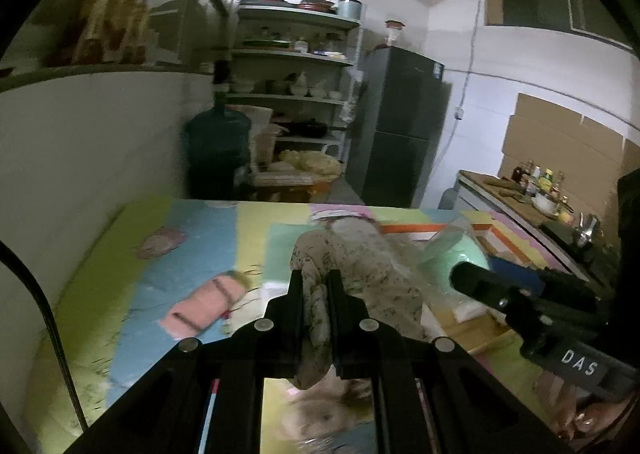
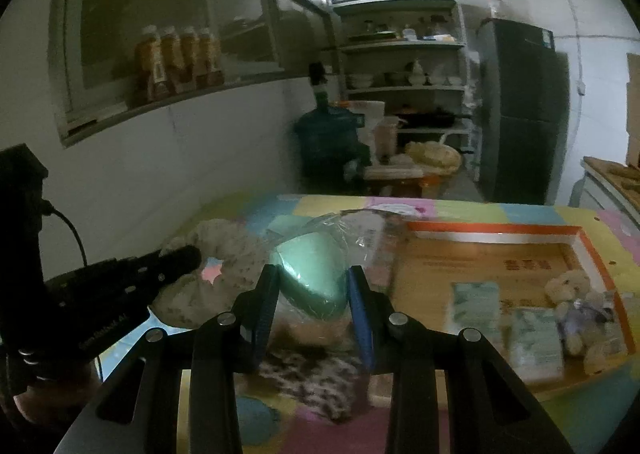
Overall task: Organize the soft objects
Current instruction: 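Carry the scrunchie and green soap over the box lid with both tools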
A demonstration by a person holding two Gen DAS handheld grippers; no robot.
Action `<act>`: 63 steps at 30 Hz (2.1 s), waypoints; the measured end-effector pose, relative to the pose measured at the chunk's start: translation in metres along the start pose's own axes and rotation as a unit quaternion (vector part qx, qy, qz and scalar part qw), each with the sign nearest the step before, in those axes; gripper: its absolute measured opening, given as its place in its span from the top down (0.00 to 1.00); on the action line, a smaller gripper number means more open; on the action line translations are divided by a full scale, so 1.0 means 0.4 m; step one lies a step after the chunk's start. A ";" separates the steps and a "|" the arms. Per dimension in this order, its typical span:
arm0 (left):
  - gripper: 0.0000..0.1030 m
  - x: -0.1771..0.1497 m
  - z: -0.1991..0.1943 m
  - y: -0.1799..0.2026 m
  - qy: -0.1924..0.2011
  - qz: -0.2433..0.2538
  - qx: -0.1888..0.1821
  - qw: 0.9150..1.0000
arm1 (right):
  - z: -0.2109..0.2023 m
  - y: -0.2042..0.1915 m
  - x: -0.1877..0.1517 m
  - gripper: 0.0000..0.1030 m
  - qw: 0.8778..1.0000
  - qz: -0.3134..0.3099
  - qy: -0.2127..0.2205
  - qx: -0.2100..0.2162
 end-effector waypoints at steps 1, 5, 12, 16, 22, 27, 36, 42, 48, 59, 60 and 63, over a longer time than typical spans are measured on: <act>0.89 0.008 0.007 0.012 0.000 0.002 -0.003 1.000 | -0.002 0.011 0.003 0.65 1.000 0.001 0.000 -0.002; 0.89 0.038 0.041 0.059 0.001 0.005 -0.019 1.000 | -0.011 0.083 0.017 0.65 1.000 0.012 -0.003 -0.014; 0.89 0.089 0.098 0.142 0.000 0.014 -0.028 1.000 | -0.009 0.175 0.049 0.65 1.000 0.015 -0.005 -0.026; 0.89 0.107 0.132 0.178 -0.003 0.020 -0.029 0.999 | -0.008 0.221 0.064 0.65 0.999 0.016 -0.004 -0.029; 0.89 0.128 0.178 0.248 -0.012 0.034 -0.035 0.999 | -0.023 0.306 0.077 0.65 0.999 0.029 0.003 -0.039; 0.89 0.145 0.206 0.304 -0.013 0.049 -0.042 0.998 | -0.036 0.380 0.089 0.65 0.998 0.045 0.006 -0.052; 0.89 0.182 0.284 0.379 -0.026 0.057 -0.075 0.995 | -0.078 0.522 0.115 0.65 0.993 0.064 0.021 -0.100; 0.89 0.195 0.348 0.430 -0.041 0.065 -0.087 0.993 | -0.082 0.606 0.126 0.65 0.990 0.077 0.015 -0.119; 0.89 0.199 0.401 0.462 -0.055 0.064 -0.092 0.992 | -0.055 0.643 0.147 0.65 0.989 0.073 0.007 -0.127; 0.89 0.200 0.480 0.488 -0.081 0.060 -0.089 0.991 | 0.015 0.704 0.167 0.65 0.988 0.086 -0.017 -0.130; 0.89 0.198 0.487 0.491 -0.084 0.060 -0.088 0.991 | 0.023 0.709 0.171 0.65 0.987 0.088 -0.020 -0.130; 0.89 0.194 0.509 0.499 -0.094 0.061 -0.084 0.990 | 0.042 0.723 0.173 0.65 0.987 0.090 -0.028 -0.129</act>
Point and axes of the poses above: each gripper's, at about its wrist camera, not at the fingertips, and z roughly the way its jaws point, y to its right, x to its top, the point moved 2 cm from there along z, roughly the way its jaws point, and after that the axes turned 10 degrees about z, right-handed, at the moved point
